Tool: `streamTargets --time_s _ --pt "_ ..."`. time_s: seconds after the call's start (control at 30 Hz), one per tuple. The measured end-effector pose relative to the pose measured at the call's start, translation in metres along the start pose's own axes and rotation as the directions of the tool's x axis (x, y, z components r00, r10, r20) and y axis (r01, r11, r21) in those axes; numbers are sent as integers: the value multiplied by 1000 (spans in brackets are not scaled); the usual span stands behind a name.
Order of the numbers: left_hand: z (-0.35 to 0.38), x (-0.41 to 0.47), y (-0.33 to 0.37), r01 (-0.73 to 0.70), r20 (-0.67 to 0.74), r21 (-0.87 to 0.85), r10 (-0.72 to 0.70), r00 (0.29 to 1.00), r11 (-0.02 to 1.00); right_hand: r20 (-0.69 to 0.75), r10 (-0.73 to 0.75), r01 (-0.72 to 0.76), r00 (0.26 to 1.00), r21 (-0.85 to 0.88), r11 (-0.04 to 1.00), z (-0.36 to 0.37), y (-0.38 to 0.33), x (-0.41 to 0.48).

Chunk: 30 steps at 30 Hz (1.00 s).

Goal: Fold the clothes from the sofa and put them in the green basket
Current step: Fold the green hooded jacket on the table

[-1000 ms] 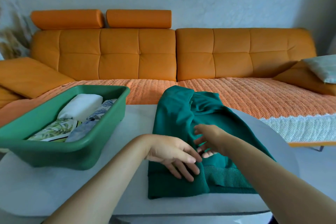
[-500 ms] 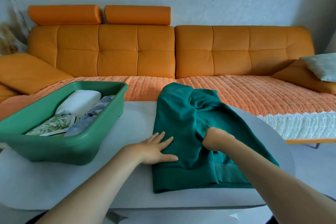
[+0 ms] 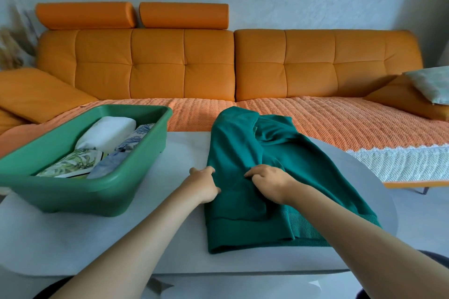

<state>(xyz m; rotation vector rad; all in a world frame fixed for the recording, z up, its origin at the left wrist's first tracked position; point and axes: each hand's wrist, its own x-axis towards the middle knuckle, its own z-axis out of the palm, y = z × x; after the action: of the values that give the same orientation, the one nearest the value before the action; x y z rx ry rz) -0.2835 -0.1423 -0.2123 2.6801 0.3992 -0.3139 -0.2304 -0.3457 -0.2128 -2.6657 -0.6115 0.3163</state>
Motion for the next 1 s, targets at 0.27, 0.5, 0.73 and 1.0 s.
streamTargets --time_s 0.27,0.5,0.73,1.0 --pt "-6 -4 -14 -115 135 -155 136 982 981 97 80 -51 992 -272 961 18 -4 -7" --pt "-24 -28 -49 -155 407 -195 224 886 968 152 44 15 987 -367 930 25 -30 -52" --pt "-41 -43 -34 -131 438 2 117 891 991 101 26 -7 995 -181 983 1 -38 -49" --pt "-52 7 30 -317 -57 46 320 946 947 -45 -2 -10 999 -261 965 -41 -18 14"
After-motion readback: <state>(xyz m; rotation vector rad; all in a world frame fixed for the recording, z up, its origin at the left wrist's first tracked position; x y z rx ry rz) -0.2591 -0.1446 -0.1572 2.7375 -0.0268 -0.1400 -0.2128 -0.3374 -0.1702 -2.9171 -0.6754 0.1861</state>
